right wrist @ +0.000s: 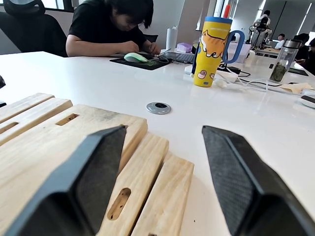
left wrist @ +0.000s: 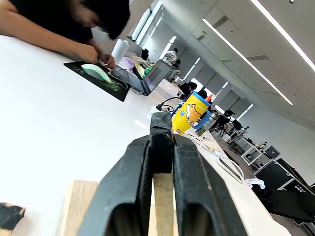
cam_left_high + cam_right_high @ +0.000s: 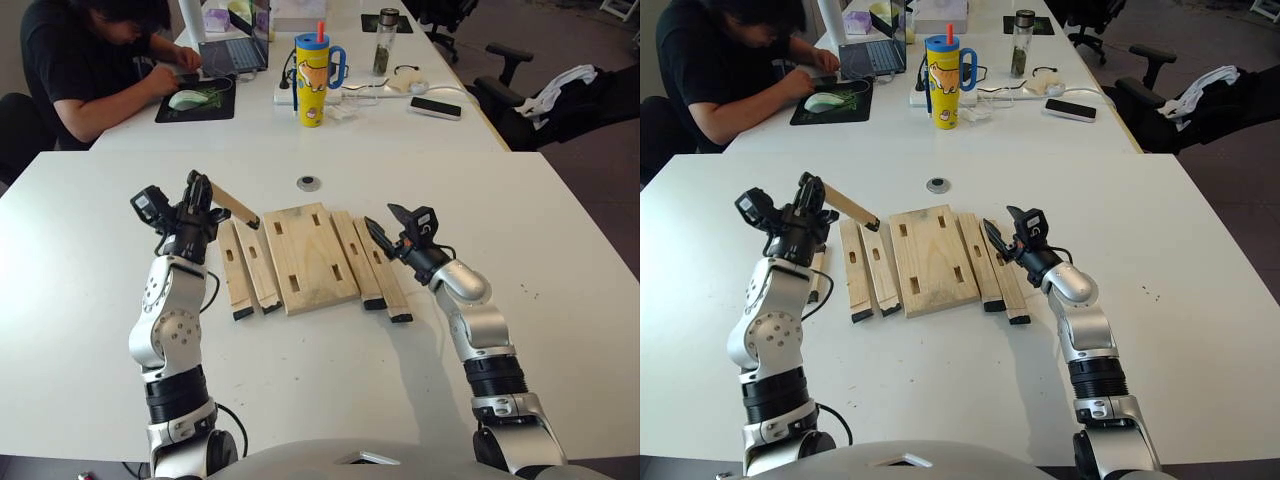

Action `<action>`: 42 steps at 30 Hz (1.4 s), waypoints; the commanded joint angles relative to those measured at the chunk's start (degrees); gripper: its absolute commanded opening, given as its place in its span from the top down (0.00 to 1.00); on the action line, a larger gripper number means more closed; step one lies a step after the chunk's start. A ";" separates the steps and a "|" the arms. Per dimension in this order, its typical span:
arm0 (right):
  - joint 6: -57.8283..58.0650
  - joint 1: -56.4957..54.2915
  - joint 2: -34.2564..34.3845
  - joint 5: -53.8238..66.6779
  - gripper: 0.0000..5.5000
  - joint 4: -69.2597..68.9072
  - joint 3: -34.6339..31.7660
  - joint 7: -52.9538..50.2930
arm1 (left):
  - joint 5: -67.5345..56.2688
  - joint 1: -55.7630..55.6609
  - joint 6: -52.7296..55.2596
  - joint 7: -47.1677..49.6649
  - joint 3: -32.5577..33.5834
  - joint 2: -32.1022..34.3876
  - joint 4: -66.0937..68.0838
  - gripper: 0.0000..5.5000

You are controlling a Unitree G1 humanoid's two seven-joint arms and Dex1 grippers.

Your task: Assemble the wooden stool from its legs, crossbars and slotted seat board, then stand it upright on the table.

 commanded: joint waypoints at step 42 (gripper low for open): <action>2.53 -5.07 1.01 -0.69 0.48 2.59 5.47 4.69 | -7.34 1.01 -16.81 11.92 -8.42 -6.03 15.24 0.92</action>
